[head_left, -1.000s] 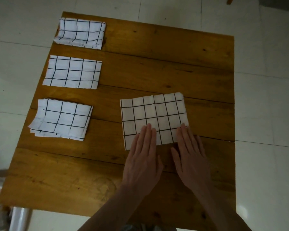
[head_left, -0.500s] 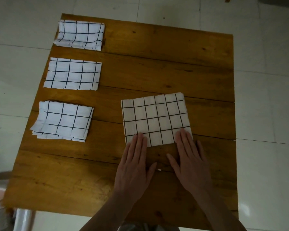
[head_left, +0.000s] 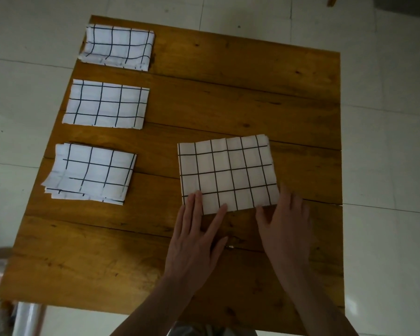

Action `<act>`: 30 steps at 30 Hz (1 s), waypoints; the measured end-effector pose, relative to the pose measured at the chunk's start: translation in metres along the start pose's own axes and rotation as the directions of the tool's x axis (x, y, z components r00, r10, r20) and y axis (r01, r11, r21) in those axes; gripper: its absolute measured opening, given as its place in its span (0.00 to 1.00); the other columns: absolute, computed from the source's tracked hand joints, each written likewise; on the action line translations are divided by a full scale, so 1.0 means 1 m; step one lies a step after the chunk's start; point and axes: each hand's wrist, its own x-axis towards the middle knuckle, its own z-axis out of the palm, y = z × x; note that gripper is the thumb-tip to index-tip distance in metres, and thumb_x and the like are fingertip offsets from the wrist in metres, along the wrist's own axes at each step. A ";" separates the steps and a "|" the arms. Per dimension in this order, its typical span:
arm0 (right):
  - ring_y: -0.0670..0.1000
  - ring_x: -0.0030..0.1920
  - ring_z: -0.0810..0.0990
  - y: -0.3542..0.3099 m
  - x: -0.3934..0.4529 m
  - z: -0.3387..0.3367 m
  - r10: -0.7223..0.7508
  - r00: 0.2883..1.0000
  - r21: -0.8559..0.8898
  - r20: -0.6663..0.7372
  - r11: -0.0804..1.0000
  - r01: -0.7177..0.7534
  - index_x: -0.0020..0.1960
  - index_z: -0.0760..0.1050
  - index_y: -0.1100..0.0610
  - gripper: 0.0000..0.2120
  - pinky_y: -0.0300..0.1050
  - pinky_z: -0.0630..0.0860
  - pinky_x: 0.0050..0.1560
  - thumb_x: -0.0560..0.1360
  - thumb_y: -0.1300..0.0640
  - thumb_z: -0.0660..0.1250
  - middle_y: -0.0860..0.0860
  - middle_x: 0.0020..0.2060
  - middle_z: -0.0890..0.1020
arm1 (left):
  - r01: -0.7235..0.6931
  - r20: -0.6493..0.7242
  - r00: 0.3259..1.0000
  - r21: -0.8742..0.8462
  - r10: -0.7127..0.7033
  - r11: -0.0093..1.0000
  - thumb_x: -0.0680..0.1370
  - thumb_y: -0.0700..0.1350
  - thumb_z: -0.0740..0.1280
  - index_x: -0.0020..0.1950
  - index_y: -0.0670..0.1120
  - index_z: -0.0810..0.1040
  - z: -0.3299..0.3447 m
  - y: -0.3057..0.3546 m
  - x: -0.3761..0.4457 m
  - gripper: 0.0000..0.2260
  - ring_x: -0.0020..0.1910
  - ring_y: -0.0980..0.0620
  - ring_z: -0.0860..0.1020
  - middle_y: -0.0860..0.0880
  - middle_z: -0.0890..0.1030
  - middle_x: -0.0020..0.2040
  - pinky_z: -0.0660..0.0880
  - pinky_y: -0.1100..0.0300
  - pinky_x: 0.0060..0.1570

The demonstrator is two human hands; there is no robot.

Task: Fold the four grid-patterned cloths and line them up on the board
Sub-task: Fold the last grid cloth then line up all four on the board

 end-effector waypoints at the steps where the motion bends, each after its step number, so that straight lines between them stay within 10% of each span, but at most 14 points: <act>1: 0.60 0.70 0.72 -0.003 0.004 -0.003 0.026 0.999 -0.009 0.019 1.000 -0.026 0.79 0.59 0.55 0.36 0.58 0.74 0.65 0.79 0.40 0.67 0.57 0.71 0.71 | 0.001 0.001 1.000 0.000 -0.001 1.000 0.86 0.63 0.51 0.85 0.56 0.48 0.000 0.000 0.000 0.30 0.84 0.37 0.43 0.36 0.42 0.84 0.58 0.38 0.79; 16: 0.57 0.63 0.73 -0.015 0.025 -0.004 0.266 0.938 0.322 0.221 0.888 -0.328 0.67 0.70 0.57 0.27 0.59 0.75 0.63 0.75 0.43 0.73 0.55 0.62 0.74 | -0.043 -0.024 0.999 -0.034 0.042 0.998 0.86 0.60 0.55 0.85 0.53 0.51 -0.004 0.000 0.003 0.30 0.84 0.41 0.46 0.42 0.46 0.85 0.57 0.39 0.79; 21: 0.38 0.43 0.76 -0.013 0.018 -0.002 0.269 0.930 0.647 0.250 0.668 -0.368 0.68 0.69 0.54 0.20 0.30 0.73 0.35 0.79 0.56 0.72 0.40 0.47 0.76 | -0.062 -0.012 0.998 -0.050 0.061 0.997 0.86 0.60 0.52 0.85 0.51 0.51 -0.005 0.001 0.005 0.29 0.84 0.41 0.46 0.42 0.46 0.85 0.58 0.40 0.80; 30: 0.41 0.54 0.80 -0.001 0.008 -0.017 0.327 0.910 0.872 0.256 0.327 -0.363 0.71 0.72 0.49 0.26 0.37 0.74 0.47 0.77 0.60 0.74 0.43 0.55 0.81 | -0.094 -0.014 0.996 -0.072 0.093 0.993 0.87 0.60 0.50 0.85 0.51 0.51 -0.008 0.007 0.014 0.29 0.84 0.42 0.47 0.42 0.49 0.85 0.58 0.39 0.79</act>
